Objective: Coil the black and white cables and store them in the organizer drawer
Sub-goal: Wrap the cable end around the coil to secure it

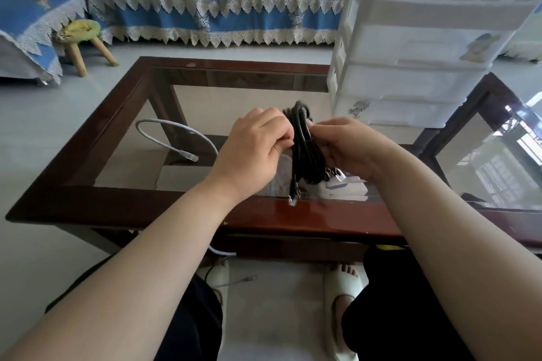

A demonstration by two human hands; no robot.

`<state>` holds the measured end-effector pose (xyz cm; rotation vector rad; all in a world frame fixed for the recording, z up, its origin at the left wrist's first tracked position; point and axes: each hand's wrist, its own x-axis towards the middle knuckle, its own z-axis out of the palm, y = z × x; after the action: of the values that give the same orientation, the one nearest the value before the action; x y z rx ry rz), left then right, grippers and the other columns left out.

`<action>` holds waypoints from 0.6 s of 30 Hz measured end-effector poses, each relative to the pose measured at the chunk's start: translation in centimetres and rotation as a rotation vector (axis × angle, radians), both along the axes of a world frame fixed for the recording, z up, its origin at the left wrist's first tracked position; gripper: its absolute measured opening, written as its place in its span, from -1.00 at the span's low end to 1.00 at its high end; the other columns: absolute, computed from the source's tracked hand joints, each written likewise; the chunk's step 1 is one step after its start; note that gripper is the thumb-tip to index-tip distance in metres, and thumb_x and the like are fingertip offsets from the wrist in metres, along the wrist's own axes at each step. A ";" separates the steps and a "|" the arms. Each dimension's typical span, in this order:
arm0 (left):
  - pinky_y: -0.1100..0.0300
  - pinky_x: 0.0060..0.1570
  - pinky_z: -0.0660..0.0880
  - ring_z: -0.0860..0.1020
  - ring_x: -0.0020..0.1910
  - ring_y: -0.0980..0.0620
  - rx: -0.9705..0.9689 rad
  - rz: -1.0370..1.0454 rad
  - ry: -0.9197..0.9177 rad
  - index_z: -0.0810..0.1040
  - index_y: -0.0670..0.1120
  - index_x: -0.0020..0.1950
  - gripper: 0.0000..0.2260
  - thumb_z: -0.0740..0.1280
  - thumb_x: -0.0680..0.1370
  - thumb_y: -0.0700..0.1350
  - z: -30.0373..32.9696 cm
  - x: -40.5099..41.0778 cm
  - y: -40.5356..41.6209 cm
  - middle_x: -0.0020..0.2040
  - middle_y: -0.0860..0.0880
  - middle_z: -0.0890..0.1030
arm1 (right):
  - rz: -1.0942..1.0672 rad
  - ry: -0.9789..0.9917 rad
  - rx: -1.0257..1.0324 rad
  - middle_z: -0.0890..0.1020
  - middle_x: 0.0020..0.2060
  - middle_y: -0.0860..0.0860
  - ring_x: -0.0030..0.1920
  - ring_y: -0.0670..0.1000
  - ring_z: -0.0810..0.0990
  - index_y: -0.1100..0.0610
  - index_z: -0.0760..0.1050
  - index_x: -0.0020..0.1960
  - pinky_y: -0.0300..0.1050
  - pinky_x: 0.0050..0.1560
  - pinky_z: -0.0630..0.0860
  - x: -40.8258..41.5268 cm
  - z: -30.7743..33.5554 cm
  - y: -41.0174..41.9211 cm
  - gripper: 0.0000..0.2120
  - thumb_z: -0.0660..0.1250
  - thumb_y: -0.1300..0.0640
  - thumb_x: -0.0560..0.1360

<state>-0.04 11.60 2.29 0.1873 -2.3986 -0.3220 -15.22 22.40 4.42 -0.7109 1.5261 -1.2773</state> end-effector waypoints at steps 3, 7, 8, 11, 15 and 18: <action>0.03 -0.18 0.36 0.46 -0.17 -0.07 -0.110 -0.034 -0.007 0.51 -0.16 -0.18 -0.91 0.31 0.53 -0.26 -0.3 0.0 1.0 -0.16 -0.03 0.55 | 0.067 -0.037 0.176 0.69 -0.25 0.16 -0.27 0.04 0.67 0.35 0.55 -0.03 -0.10 -0.22 0.64 -0.4 0.2 0.4 -0.78 0.30 0.16 0.54; 0.10 -0.11 0.33 0.50 -0.14 -0.09 -0.207 -0.062 0.013 0.54 -0.16 -0.19 -0.88 0.32 0.49 -0.35 -0.9 -0.1 1.8 -0.14 -0.04 0.58 | 0.098 0.078 0.259 0.66 -0.21 0.23 -0.22 0.12 0.64 0.35 0.55 -0.06 0.01 -0.10 0.62 -0.3 -0.3 0.4 -0.69 0.37 0.06 0.50; 0.11 -0.09 0.32 0.49 -0.13 -0.07 -0.217 -0.058 0.015 0.54 -0.15 -0.18 -0.88 0.33 0.49 -0.35 -0.9 -0.1 1.7 -0.13 -0.04 0.59 | 0.109 0.080 0.246 0.64 -0.13 0.26 -0.13 0.18 0.61 0.36 0.55 0.00 0.09 0.05 0.56 -0.3 -0.2 0.5 -0.59 0.35 -0.03 0.50; 0.14 -0.11 0.28 0.47 -0.13 -0.06 -0.205 -0.033 0.012 0.54 -0.16 -0.17 -0.91 0.31 0.52 -0.29 -0.9 0.0 1.4 -0.13 -0.04 0.57 | 0.193 0.042 0.171 0.56 -0.05 0.28 -0.05 0.19 0.51 0.41 0.49 0.12 0.10 0.07 0.44 -0.7 -0.1 1.0 -0.45 0.29 -0.11 0.49; 0.06 -0.15 0.37 0.51 -0.13 -0.09 -0.247 -0.076 -0.001 0.56 -0.15 -0.16 -0.89 0.34 0.49 -0.34 -1.3 -0.1 1.7 -0.13 -0.05 0.58 | 0.321 0.075 0.228 0.68 -0.18 0.21 -0.28 0.05 0.65 0.34 0.56 0.00 -0.14 -0.27 0.58 -1.4 -0.4 1.2 -0.69 0.33 0.07 0.51; 0.05 -0.08 0.42 0.57 -0.12 -0.10 -0.411 -0.190 0.009 0.60 -0.13 -0.15 -0.83 0.31 0.50 -0.37 -1.6 -0.3 2.6 -0.12 -0.05 0.62 | 0.480 0.174 0.404 0.65 -0.36 0.16 -0.48 -0.04 0.58 0.28 0.55 -0.18 -0.27 -0.48 0.49 -1.2 0.0 1.5 -0.76 0.25 0.14 0.55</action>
<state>-0.39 14.19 0.65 -0.2296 -2.4184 0.0885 -16.38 23.85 4.41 -0.8673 1.5643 -0.5416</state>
